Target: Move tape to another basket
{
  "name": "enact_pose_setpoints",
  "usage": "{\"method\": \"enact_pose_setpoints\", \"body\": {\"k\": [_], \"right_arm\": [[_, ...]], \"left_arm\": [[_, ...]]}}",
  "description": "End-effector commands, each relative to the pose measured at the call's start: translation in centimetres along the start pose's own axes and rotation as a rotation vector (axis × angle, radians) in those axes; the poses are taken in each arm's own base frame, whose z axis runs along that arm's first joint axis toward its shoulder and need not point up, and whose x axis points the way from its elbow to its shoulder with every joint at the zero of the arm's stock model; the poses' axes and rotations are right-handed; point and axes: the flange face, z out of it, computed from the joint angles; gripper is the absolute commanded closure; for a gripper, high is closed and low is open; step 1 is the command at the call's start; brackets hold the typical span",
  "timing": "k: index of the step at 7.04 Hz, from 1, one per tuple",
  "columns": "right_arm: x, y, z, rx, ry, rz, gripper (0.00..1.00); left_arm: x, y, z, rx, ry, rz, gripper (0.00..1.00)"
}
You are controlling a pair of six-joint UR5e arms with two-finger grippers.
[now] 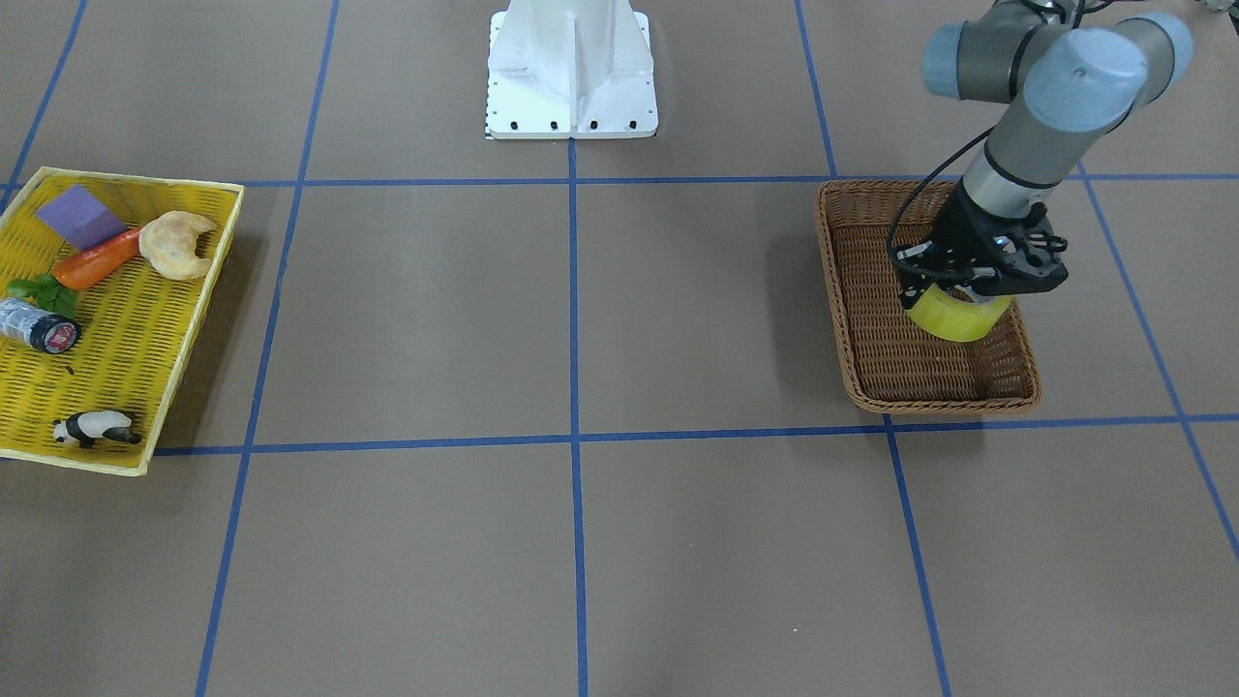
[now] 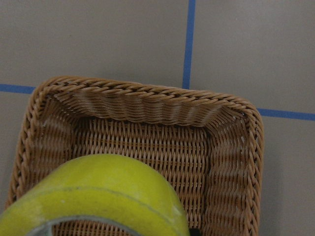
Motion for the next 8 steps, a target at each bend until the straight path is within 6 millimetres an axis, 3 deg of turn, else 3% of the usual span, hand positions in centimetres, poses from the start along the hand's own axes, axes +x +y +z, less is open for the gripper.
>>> {"method": "enact_pose_setpoints", "body": {"k": [1, 2, 3, 4, 5, 6, 7, 8], "right_arm": [[0.0, -0.2, 0.1, -0.065, 0.005, 0.027, 0.00], [0.4, -0.2, -0.2, -0.060, -0.010, 0.039, 0.00], [0.4, 0.0, -0.1, -0.063, -0.011, 0.044, 0.00], [0.4, 0.1, -0.3, -0.061, -0.008, 0.043, 0.00], [0.5, 0.3, -0.2, -0.060, -0.002, 0.051, 0.00], [0.3, -0.1, -0.7, -0.048, 0.009, 0.045, 0.00], [1.1, 0.0, -1.3, -0.034, 0.009, 0.055, 0.00], [2.1, 0.2, -1.5, -0.030, 0.010, 0.067, 0.00]], "left_arm": [[-0.4, 0.0, 3.5, -0.064, -0.076, -0.025, 1.00], [-0.4, 0.3, 3.8, -0.101, -0.084, -0.032, 1.00], [-0.7, 0.6, 3.9, -0.109, -0.080, -0.028, 0.09], [-0.6, 0.8, 3.6, -0.103, -0.080, -0.024, 0.02], [-0.6, 0.7, 2.8, -0.088, -0.070, -0.020, 0.02], [-0.8, 1.3, 0.8, -0.070, -0.050, 0.012, 0.02], [-3.0, -0.4, -3.2, -0.028, -0.051, -0.004, 0.02], [-5.4, -1.4, -7.2, -0.049, -0.109, 0.130, 0.02]]}}
